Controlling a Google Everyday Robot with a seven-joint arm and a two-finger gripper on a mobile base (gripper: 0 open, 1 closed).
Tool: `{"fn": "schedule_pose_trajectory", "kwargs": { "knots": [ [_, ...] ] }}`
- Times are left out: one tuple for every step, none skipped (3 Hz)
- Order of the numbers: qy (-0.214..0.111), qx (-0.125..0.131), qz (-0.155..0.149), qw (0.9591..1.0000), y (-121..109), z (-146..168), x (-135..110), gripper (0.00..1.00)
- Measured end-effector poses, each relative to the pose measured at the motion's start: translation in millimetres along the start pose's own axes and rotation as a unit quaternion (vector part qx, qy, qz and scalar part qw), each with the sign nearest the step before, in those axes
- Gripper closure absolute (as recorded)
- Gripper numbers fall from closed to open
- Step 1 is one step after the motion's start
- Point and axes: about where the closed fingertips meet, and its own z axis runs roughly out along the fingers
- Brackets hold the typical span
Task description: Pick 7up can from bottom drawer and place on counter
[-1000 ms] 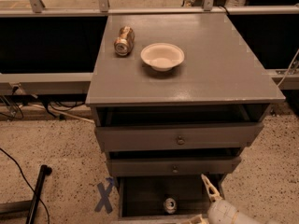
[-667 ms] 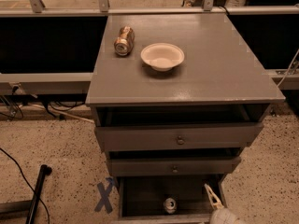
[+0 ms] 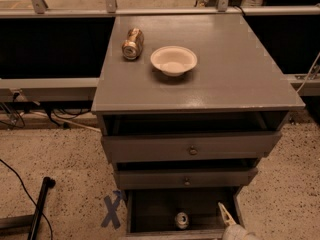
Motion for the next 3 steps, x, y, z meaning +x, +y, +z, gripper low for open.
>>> {"fn": "schedule_pose_trajectory", "kwargs": {
  "knots": [
    [0.013, -0.001, 0.013, 0.9998, -12, 27, 29, 0.00],
    [0.018, -0.003, 0.028, 0.9994, -19, 50, 50, 0.18],
    [0.011, -0.022, 0.048, 0.9986, -18, 78, 64, 0.26]
  ]
}}
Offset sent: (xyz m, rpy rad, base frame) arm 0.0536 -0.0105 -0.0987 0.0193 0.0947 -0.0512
